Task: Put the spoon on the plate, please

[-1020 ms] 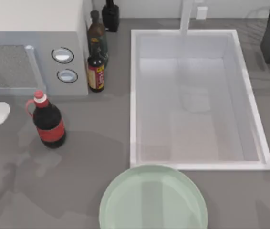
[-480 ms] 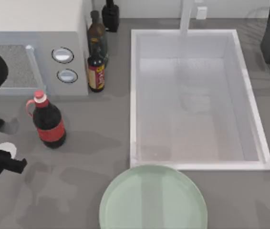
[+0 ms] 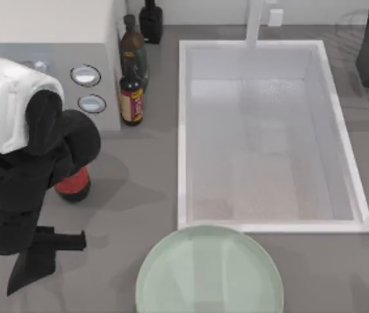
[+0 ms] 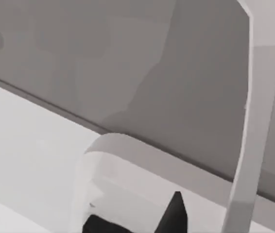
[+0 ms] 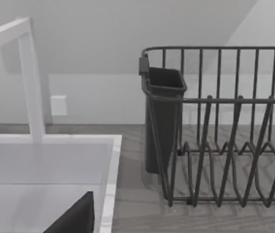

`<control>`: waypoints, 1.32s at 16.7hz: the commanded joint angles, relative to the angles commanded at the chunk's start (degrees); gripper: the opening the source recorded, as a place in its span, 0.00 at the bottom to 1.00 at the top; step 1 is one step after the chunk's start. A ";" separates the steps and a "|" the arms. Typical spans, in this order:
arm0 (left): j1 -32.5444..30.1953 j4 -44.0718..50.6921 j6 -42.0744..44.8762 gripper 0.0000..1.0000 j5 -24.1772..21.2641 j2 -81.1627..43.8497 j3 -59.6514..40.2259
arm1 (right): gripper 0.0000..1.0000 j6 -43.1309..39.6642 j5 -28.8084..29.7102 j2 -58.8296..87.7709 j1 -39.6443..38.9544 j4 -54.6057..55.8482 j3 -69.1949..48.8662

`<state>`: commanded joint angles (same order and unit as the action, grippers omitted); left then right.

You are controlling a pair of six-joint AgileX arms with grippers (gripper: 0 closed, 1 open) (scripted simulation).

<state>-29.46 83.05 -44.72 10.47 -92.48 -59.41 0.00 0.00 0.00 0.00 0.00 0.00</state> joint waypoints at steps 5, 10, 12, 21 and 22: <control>-11.24 -2.37 -33.30 0.00 -0.90 -3.59 -3.44 | 1.00 0.00 0.00 0.00 0.00 0.00 0.00; -20.24 -8.79 -64.94 0.00 -3.72 -8.63 -9.60 | 1.00 0.00 0.00 0.00 0.00 0.00 0.00; -23.08 -11.73 -76.09 0.00 -5.02 -10.80 -12.35 | 1.00 0.00 0.00 0.00 0.00 0.00 0.00; -29.03 -21.29 -102.69 0.00 -9.20 -16.75 -20.26 | 1.00 0.00 0.00 0.00 0.00 0.00 0.00; -29.03 -21.31 -102.71 0.00 -9.21 -16.75 -20.27 | 1.00 0.00 0.00 0.00 0.00 0.00 0.00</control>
<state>-58.49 61.74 -147.43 1.26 -109.23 -79.68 0.00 0.00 0.00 0.00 0.00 0.00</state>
